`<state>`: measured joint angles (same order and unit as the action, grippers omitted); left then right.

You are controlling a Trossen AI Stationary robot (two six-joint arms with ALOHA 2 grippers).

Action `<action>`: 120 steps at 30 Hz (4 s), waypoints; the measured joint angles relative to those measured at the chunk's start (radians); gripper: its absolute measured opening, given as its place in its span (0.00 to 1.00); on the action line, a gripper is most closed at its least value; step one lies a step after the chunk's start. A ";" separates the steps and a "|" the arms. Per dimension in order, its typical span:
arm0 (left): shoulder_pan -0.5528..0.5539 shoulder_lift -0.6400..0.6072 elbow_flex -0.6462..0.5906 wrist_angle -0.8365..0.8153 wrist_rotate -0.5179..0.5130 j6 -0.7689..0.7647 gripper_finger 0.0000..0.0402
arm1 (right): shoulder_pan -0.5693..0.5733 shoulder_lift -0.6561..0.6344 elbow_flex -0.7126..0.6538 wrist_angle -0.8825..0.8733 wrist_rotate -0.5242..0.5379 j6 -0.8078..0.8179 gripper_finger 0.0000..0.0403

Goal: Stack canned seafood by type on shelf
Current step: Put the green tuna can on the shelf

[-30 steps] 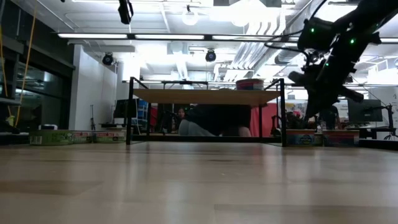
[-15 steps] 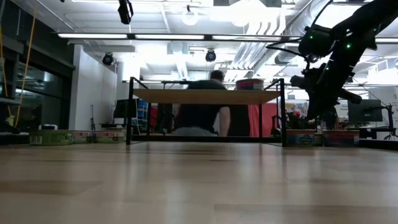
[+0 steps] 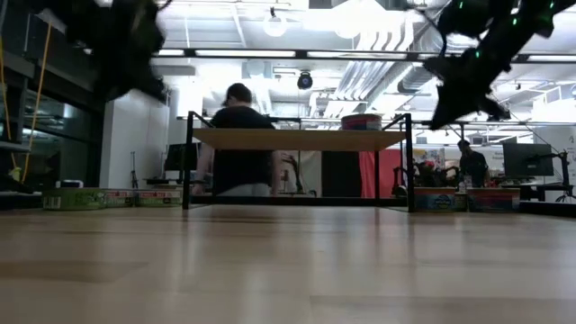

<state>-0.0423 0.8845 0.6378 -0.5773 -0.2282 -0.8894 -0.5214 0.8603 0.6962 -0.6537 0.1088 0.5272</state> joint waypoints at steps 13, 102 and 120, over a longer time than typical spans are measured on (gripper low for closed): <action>0.042 0.020 -0.149 -0.341 -0.330 -0.671 0.00 | 0.126 -0.011 0.049 0.042 0.175 0.033 0.00; -0.045 0.718 -0.213 1.023 0.226 0.949 0.00 | 0.649 1.126 0.805 0.175 -0.151 -0.314 0.00; -0.060 0.458 -0.216 0.747 0.112 0.774 0.00 | 0.572 1.120 1.118 -0.137 -0.183 -0.471 0.05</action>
<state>-0.1025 1.3426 0.4217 0.1700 -0.1160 -0.1149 0.0504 1.9800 1.8137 -0.7907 -0.0738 0.0558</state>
